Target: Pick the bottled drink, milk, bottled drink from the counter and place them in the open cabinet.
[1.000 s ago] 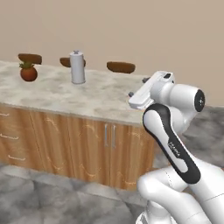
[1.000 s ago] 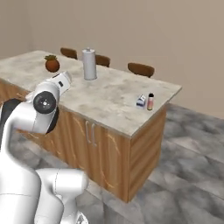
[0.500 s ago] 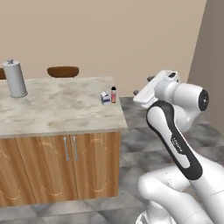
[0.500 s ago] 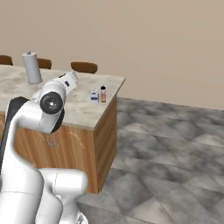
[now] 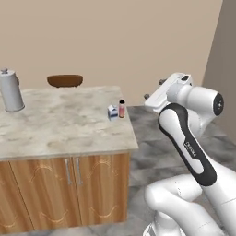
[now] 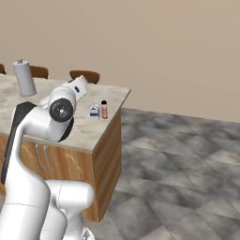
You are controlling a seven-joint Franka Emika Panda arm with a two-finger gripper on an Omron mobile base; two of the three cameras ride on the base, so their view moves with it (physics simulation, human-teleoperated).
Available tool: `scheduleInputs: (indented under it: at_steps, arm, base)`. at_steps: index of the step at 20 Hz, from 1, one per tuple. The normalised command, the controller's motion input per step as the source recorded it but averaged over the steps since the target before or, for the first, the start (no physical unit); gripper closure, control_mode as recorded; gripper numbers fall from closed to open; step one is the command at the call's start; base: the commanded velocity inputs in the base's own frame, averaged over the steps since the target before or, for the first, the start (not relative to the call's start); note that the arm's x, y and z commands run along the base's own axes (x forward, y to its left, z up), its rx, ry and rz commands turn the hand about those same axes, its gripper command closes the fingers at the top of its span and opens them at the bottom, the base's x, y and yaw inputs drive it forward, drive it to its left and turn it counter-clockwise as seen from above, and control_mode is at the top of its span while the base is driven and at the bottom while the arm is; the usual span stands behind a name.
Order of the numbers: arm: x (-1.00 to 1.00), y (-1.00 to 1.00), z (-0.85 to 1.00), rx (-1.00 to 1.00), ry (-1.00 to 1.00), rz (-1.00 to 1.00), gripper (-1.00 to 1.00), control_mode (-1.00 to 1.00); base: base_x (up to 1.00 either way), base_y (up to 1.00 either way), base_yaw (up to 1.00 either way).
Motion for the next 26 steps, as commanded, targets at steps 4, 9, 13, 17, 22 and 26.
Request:
scheduleInputs:
  at_steps: [4, 9, 13, 17, 22, 26]
  arm:
    - [0.00, 0.00, 0.00, 0.00, 0.00, 0.00, -1.00, 1.00]
    - [0.00, 0.00, 0.00, 0.00, 0.00, 0.00, -1.00, 1.00]
    - [0.00, 0.00, 0.00, 0.00, 0.00, 0.00, -1.00, 1.00]
    - [0.00, 0.00, 0.00, 0.00, 0.00, 0.00, -1.00, 1.00]
    - [0.00, 0.00, 0.00, 0.00, 0.00, 0.00, -1.00, 1.00]
    - [0.00, 0.00, 0.00, 0.00, 0.00, 0.00, -1.00, 1.00]
  base:
    - [0.81, -0.19, -0.11]
    - [0.69, -0.27, -0.19]
    - [0.46, -0.38, -0.23]
    - [0.01, -0.62, -0.13]
    - [-0.02, -0.89, 0.02]
    - [0.00, -0.71, 0.20]
